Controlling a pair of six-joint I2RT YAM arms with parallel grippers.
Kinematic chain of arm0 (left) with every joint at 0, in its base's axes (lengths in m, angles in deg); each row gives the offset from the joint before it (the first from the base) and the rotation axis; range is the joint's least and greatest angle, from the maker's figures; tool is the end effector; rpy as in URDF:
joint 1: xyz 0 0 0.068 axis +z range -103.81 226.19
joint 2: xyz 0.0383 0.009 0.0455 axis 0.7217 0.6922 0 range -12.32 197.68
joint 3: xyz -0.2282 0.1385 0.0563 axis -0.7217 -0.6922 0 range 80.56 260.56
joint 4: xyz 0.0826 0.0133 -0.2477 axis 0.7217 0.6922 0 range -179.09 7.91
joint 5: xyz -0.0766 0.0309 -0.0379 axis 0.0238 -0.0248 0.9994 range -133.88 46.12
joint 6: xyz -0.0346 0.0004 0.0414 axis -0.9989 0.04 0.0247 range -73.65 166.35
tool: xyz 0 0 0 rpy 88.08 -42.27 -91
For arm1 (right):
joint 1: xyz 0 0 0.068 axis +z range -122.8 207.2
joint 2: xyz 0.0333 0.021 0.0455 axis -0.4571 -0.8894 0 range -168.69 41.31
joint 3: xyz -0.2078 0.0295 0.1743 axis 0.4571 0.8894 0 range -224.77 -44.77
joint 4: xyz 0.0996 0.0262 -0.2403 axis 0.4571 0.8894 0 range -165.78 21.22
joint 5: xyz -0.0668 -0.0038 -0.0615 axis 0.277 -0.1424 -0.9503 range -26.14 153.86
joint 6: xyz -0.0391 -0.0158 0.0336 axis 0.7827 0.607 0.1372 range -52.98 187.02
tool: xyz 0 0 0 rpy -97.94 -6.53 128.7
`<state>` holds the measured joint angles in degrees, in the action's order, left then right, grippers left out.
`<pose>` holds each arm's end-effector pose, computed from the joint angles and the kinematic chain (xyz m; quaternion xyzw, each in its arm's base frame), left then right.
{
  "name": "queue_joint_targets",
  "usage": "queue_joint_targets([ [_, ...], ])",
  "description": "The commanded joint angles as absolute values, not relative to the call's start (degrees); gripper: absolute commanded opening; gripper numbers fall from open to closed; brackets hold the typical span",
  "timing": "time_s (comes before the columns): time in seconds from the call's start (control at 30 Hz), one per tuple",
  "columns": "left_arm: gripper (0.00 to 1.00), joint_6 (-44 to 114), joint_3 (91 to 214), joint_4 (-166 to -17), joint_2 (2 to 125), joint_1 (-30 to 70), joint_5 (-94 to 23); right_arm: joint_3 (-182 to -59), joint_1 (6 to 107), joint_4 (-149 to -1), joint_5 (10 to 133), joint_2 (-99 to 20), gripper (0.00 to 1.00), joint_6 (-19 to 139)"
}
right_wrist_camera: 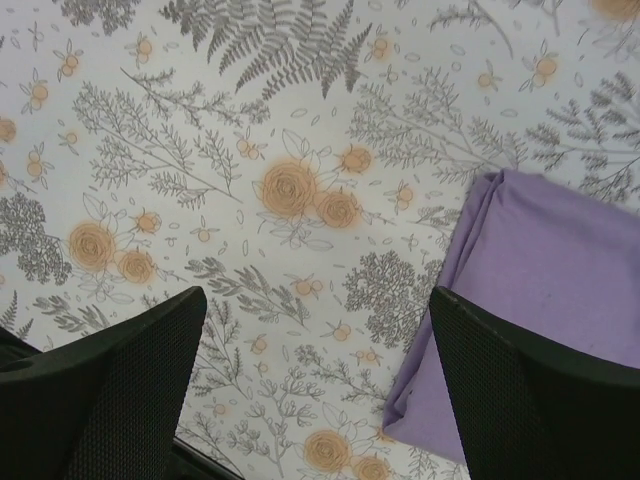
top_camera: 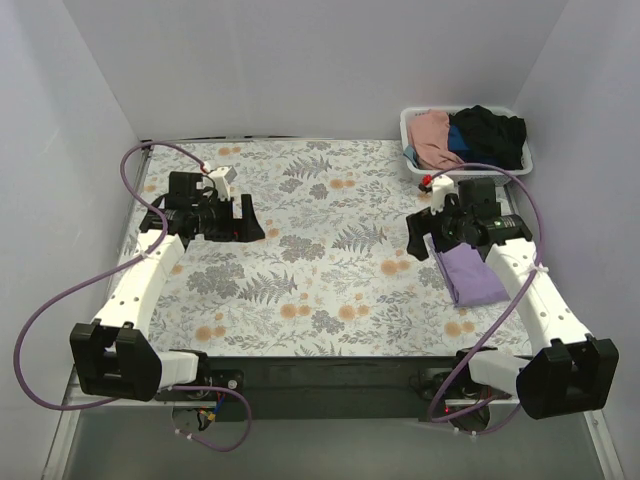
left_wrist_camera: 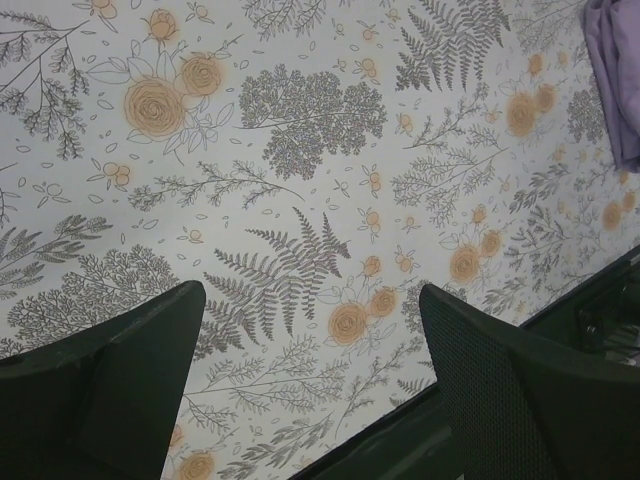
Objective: Fold and stack the t-shirts
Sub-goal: Grab the tshirt from the pile
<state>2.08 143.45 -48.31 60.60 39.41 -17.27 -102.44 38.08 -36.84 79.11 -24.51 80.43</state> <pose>0.2572 -0.0467 0.3002 -0.2215 0.8930 -0.3363 0.2010 0.2306 0.0540 0.2997 -0.2416 0.8916 0.1155 0.3652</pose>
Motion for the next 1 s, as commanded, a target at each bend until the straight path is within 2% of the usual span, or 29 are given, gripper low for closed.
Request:
queue_joint_targets([
  [0.0, 0.88, 5.13, 148.21, -47.35, 59.83, 39.78, -15.58, -109.36, 37.93, -38.34, 81.08, -26.8, 0.98, 81.15],
  [0.17, 0.88, 6.8, 154.73, -47.43, 62.12, 40.13, -18.83, -120.42, 34.51, -39.56, 81.61, -33.03, 0.98, 85.3],
  [0.2, 0.88, 6.89, 157.52, -46.99, 63.6, 40.13, -19.18, -126.36, 33.37, -39.57, 81.7, -34.87, 0.98, 85.56],
  [0.33, 0.89, 7.16, 163.85, -44.97, 68.88, 40.22, -18.84, -142.82, 25.3, -39.48, 82.06, -48.82, 0.98, 86.44],
  [0.53, 0.89, 6.45, 167.92, -42.95, 75.03, 40.39, -15.15, -169.52, 18.69, -39.65, 77.14, -68.51, 0.98, 82.14],
  [0.63, 0.89, 6.63, 168.01, -42.6, 76.18, 40.39, -14.79, -173.7, 17.02, -42.46, 73.01, -74.59, 0.98, 79.68],
  [0.97, 0.89, 7.42, 167.22, -42.24, 77.06, 40.48, -16.02, -173.18, 13.58, -56.44, 68.18, -87.53, 0.98, 76.69],
])
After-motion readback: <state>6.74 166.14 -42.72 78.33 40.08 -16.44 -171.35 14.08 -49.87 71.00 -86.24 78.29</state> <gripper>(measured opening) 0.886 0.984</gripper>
